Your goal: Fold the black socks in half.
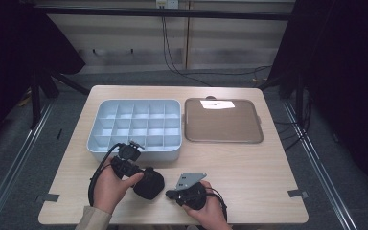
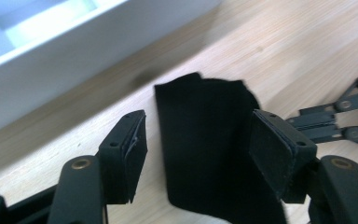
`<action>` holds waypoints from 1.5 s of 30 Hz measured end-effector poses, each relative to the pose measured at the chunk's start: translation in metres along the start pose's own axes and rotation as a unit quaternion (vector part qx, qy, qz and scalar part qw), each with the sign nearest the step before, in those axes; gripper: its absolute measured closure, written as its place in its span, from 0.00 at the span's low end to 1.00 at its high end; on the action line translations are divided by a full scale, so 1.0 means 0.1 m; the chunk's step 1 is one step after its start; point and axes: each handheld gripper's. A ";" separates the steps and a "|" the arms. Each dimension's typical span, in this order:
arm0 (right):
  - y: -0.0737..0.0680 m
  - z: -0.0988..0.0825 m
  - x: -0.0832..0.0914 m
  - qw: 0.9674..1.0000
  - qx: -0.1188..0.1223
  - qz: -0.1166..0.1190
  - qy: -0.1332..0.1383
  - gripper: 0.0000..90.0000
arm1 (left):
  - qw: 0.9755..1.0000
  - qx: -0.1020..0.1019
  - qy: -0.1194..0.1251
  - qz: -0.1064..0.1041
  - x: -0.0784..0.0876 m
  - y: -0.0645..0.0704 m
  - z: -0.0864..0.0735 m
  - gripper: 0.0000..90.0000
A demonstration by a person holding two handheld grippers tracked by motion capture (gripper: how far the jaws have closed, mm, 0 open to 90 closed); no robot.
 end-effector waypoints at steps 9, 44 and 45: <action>0.00 0.00 0.00 1.000 -0.001 0.001 -0.001 0.99 | 1.000 0.021 -0.010 -0.003 -0.07 -0.17 -0.03 0.40; 0.00 0.01 -0.01 1.000 0.000 -0.002 0.000 0.99 | 0.998 0.012 -0.055 -0.031 -0.34 -0.05 -0.10 0.38; 0.00 0.01 -0.01 1.000 0.000 -0.002 0.000 0.99 | 0.998 0.014 -0.054 -0.030 -0.35 -0.04 -0.10 0.38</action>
Point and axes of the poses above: each handheld gripper's, and its own axes: x roughly backward along the jaws, z roughly out of its top, y roughly to its right, and after that the axes turned 14 degrees about x, right-handed
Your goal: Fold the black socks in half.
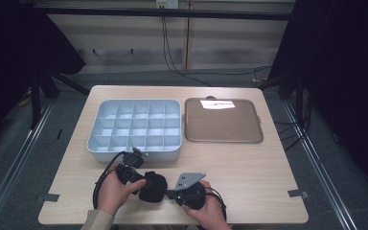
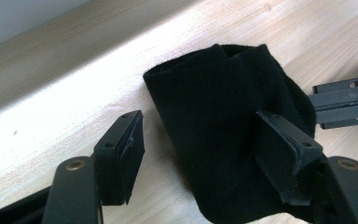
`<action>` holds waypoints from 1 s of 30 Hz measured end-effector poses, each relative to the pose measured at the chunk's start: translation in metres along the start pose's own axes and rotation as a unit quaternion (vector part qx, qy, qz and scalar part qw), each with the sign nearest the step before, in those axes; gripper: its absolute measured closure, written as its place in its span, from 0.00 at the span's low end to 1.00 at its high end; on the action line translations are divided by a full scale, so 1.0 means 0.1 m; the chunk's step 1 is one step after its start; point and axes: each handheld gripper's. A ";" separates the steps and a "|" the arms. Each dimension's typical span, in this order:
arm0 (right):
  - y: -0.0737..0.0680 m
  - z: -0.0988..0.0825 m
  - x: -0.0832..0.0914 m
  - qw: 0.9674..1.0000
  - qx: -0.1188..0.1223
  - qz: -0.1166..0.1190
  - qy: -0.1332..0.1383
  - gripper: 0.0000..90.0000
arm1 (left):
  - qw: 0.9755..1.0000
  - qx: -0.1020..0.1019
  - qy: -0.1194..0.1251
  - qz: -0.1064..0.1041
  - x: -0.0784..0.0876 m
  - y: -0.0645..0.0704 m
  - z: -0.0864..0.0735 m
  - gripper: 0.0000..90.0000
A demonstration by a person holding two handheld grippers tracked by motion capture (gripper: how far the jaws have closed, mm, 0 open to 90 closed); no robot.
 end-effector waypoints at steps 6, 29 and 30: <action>0.00 0.00 0.00 1.000 0.000 0.000 0.000 0.99 | 1.000 -0.001 0.001 -0.002 0.00 0.01 0.00 0.37; 0.00 0.01 -0.01 1.000 0.003 -0.001 0.000 0.99 | 1.000 0.014 0.014 -0.008 0.01 -0.04 -0.08 0.39; 0.00 0.01 -0.01 1.000 0.004 0.000 0.000 0.99 | 1.000 0.017 0.014 -0.012 0.00 -0.04 -0.08 0.39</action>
Point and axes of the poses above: each handheld gripper's, and its own axes: x roughly backward along the jaws, z roughly out of its top, y roughly to its right, and after that the axes turned 14 degrees about x, right-handed
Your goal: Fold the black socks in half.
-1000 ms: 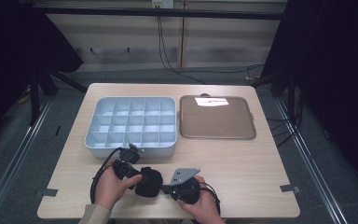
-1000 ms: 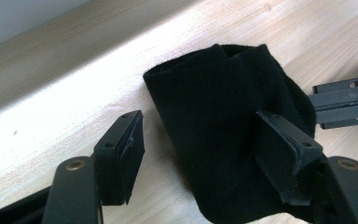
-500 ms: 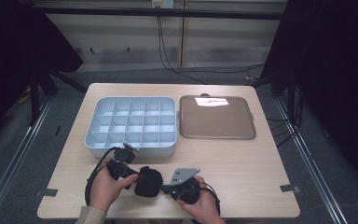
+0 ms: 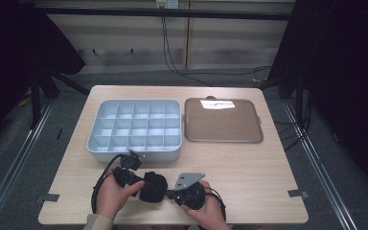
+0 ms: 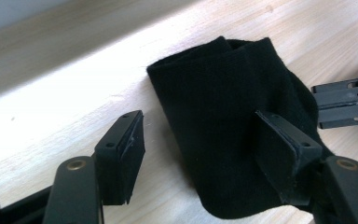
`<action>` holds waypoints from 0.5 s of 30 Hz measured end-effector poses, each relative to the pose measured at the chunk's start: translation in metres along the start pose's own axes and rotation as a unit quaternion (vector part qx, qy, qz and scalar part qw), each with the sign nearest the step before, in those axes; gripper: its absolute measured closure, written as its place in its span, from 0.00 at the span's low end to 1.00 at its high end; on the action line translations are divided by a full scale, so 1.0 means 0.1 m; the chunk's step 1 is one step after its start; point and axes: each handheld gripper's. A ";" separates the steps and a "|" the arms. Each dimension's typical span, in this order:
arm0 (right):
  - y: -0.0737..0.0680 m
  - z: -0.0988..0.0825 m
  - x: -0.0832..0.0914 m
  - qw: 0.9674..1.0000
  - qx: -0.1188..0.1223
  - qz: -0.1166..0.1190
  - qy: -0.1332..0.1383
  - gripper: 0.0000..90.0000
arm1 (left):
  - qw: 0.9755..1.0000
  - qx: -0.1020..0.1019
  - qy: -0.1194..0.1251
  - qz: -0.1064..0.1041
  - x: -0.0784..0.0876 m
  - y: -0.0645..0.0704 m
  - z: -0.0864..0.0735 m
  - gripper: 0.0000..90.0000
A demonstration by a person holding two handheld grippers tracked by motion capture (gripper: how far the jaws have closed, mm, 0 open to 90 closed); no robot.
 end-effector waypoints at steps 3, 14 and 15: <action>0.00 0.00 0.00 1.000 0.001 -0.001 0.000 1.00 | 1.000 0.002 -0.002 -0.002 -0.02 0.01 0.01 0.39; -0.01 0.01 -0.01 1.000 0.001 -0.004 -0.002 1.00 | 1.000 0.000 -0.006 -0.005 -0.06 0.04 0.04 0.40; -0.01 0.01 -0.01 1.000 0.000 -0.004 -0.002 1.00 | 1.000 0.001 -0.005 -0.004 -0.07 0.05 0.05 0.40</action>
Point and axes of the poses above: each handheld gripper's, and its own axes: x roughly backward along the jaws, z roughly out of its top, y roughly to its right, and after that the axes turned 14 degrees about x, right-handed
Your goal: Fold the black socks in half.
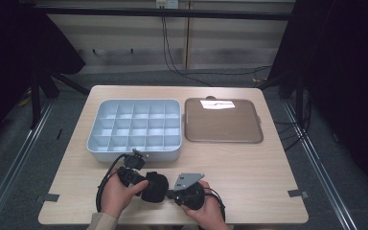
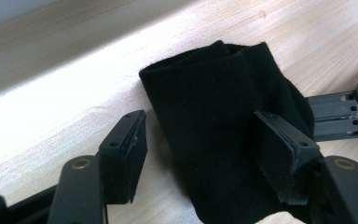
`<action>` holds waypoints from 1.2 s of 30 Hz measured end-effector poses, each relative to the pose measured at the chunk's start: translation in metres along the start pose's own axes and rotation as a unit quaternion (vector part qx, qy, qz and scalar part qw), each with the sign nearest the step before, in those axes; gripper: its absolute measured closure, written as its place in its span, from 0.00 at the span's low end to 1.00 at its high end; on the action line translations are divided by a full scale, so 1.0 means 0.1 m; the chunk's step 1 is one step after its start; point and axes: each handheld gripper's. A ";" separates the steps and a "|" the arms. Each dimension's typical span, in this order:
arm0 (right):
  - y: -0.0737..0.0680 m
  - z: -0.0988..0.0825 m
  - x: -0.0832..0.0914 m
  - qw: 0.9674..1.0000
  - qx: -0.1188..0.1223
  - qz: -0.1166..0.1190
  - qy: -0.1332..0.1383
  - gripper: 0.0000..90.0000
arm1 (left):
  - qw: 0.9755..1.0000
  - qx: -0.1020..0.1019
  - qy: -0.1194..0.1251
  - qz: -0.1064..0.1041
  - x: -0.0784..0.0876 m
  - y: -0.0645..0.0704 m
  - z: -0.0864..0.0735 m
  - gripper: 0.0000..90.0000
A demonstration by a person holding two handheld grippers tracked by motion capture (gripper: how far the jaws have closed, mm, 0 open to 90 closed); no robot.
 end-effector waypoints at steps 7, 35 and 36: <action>0.01 0.00 0.00 1.000 -0.002 0.000 0.001 1.00 | 1.000 -0.001 0.000 -0.003 -0.01 0.02 0.02 0.41; 0.01 0.01 -0.01 1.000 0.001 -0.002 0.002 0.99 | 1.000 -0.015 -0.008 -0.006 0.01 0.14 0.13 0.79; 0.01 0.01 -0.01 1.000 -0.001 0.000 0.001 0.97 | 1.000 -0.017 -0.009 -0.005 0.02 0.14 0.13 0.79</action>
Point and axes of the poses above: each handheld gripper's, and its own axes: x roughly backward along the jaws, z roughly out of its top, y roughly to its right, and after that the axes turned 14 degrees about x, right-handed
